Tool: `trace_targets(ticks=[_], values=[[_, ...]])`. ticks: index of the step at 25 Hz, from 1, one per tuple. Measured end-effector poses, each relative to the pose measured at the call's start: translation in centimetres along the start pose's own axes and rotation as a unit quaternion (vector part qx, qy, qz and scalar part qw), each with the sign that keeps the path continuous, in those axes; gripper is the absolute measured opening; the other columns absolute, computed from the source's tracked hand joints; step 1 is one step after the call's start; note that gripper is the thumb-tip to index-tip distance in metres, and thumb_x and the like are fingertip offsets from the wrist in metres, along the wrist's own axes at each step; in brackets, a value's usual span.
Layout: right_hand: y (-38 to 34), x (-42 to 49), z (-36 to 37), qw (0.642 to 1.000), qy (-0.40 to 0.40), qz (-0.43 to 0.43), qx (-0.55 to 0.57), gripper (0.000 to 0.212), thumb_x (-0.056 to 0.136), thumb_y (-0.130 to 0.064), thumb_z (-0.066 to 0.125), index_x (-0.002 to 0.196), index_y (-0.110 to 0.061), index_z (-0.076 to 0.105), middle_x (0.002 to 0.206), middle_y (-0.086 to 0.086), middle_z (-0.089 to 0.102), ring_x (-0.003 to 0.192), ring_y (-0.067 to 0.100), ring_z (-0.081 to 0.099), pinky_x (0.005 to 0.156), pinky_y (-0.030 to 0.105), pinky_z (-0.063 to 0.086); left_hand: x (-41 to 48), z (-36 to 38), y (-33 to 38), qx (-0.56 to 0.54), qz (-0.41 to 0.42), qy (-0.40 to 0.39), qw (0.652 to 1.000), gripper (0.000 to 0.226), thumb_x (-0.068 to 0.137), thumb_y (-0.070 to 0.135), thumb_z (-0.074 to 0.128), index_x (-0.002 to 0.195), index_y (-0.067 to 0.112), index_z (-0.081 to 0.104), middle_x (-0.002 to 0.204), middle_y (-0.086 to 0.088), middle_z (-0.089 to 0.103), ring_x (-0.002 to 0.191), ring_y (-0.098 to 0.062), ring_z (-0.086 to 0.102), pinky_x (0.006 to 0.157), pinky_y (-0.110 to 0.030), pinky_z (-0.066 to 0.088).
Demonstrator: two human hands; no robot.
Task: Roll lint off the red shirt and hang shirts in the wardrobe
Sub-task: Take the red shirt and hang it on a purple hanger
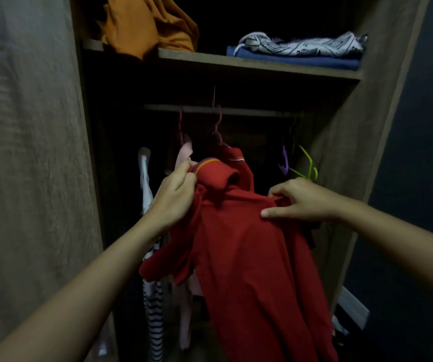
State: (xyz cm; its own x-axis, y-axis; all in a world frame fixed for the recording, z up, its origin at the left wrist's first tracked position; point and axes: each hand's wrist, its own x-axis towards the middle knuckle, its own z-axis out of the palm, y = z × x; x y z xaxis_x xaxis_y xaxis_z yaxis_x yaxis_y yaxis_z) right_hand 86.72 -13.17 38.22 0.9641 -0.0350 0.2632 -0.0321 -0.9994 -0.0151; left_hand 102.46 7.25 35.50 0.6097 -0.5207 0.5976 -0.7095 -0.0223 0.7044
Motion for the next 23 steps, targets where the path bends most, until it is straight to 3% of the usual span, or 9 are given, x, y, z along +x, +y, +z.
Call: trace_targets(ticks=[2, 5, 7, 11, 12, 14, 17, 21, 23], values=[[0.2, -0.5, 0.1, 0.999, -0.024, -0.003, -0.043, 0.029, 0.079, -0.056, 0.060, 0.064, -0.033, 0.051, 0.060, -0.009, 0.055, 0.057, 0.005, 0.052, 0.057, 0.022, 0.038, -0.6, -0.1, 0.8, 0.031, 0.001, -0.024, 0.999, 0.018, 0.090, 0.043, 0.039, 0.078, 0.029, 0.043, 0.073, 0.009, 0.052, 0.075, -0.017, 0.050, 0.067, -0.033, 0.033], [0.3, -2.1, 0.6, 0.990, -0.068, 0.024, -0.125, 0.036, 0.073, -0.069, 0.056, 0.073, -0.033, 0.057, 0.068, -0.012, 0.059, 0.073, 0.011, 0.060, 0.062, 0.028, 0.040, -1.0, -0.1, 0.5, 0.219, 0.080, -0.018, 0.972, 0.047, 0.078, 0.059, 0.056, 0.093, 0.015, 0.046, 0.081, -0.002, 0.057, 0.077, -0.022, 0.054, 0.069, -0.034, 0.040], [0.4, -3.0, 1.3, 0.971, -0.098, 0.041, -0.214, 0.054, 0.072, -0.074, 0.050, 0.094, -0.027, 0.065, 0.093, 0.000, 0.068, 0.092, 0.023, 0.064, 0.068, 0.031, 0.045, -0.8, 0.0, -0.3, 0.277, 0.121, -0.018, 0.953, 0.046, 0.078, 0.050, 0.053, 0.097, 0.008, 0.053, 0.084, -0.011, 0.064, 0.081, -0.033, 0.061, 0.072, -0.038, 0.046], [-0.5, -4.1, 3.8, 0.940, -0.194, 0.113, -0.258, 0.062, 0.083, -0.064, 0.046, 0.113, -0.012, 0.061, 0.140, 0.008, 0.045, 0.113, 0.033, 0.057, 0.081, 0.036, 0.048, -1.3, 0.3, -0.9, 0.200, 0.179, 0.018, 0.963, 0.021, 0.091, 0.023, 0.053, 0.098, 0.004, 0.056, 0.091, -0.009, 0.060, 0.089, -0.028, 0.058, 0.077, -0.024, 0.035], [-0.7, -4.3, 4.5, 0.938, -0.215, 0.133, -0.237, 0.064, 0.084, -0.065, 0.045, 0.112, -0.010, 0.061, 0.139, 0.009, 0.047, 0.113, 0.032, 0.057, 0.084, 0.037, 0.049, -1.5, 0.4, -0.8, 0.179, 0.183, 0.036, 0.966, 0.018, 0.092, 0.019, 0.052, 0.098, 0.003, 0.054, 0.090, -0.006, 0.056, 0.087, -0.025, 0.056, 0.074, -0.022, 0.034], [-1.1, -4.4, 5.0, 0.945, -0.224, 0.183, -0.150, 0.065, 0.079, -0.070, 0.047, 0.092, -0.008, 0.062, 0.111, 0.009, 0.064, 0.095, 0.027, 0.062, 0.072, 0.031, 0.052, -2.1, 0.4, -0.5, 0.139, 0.168, 0.046, 0.975, 0.011, 0.093, 0.013, 0.052, 0.097, 0.004, 0.049, 0.085, -0.001, 0.053, 0.076, -0.012, 0.055, 0.067, -0.016, 0.034], [-0.5, -4.2, 4.2, 0.937, -0.199, 0.286, 0.016, 0.065, 0.067, -0.076, 0.055, 0.065, -0.012, 0.058, 0.070, 0.003, 0.062, 0.069, 0.019, 0.061, 0.057, 0.025, 0.046, -2.5, -0.4, -0.8, 0.085, 0.145, 0.050, 0.985, 0.016, 0.091, 0.008, 0.053, 0.100, 0.016, 0.042, 0.085, 0.012, 0.052, 0.075, 0.016, 0.052, 0.068, -0.001, 0.035], [1.7, -4.8, 4.3, 0.954, -0.032, 0.294, -0.049, 0.029, 0.079, -0.047, 0.066, 0.083, -0.019, 0.072, 0.089, 0.008, 0.072, 0.088, 0.027, 0.066, 0.071, 0.032, 0.049, -3.0, -0.9, -1.7, -0.035, 0.046, 0.046, 0.997, 0.035, 0.091, 0.004, 0.040, 0.098, 0.038, 0.046, 0.083, 0.016, 0.051, 0.062, 0.011, 0.049, 0.060, -0.006, 0.037], [1.8, -5.1, 4.3, 0.957, 0.030, 0.278, -0.072, 0.019, 0.079, -0.039, 0.069, 0.086, -0.022, 0.074, 0.093, 0.008, 0.073, 0.092, 0.028, 0.066, 0.076, 0.034, 0.051, -3.6, -1.0, -2.1, -0.082, 0.010, 0.036, 0.996, 0.028, 0.086, 0.013, 0.039, 0.088, 0.035, 0.056, 0.074, 0.012, 0.056, 0.058, 0.005, 0.048, 0.060, -0.012, 0.038]])
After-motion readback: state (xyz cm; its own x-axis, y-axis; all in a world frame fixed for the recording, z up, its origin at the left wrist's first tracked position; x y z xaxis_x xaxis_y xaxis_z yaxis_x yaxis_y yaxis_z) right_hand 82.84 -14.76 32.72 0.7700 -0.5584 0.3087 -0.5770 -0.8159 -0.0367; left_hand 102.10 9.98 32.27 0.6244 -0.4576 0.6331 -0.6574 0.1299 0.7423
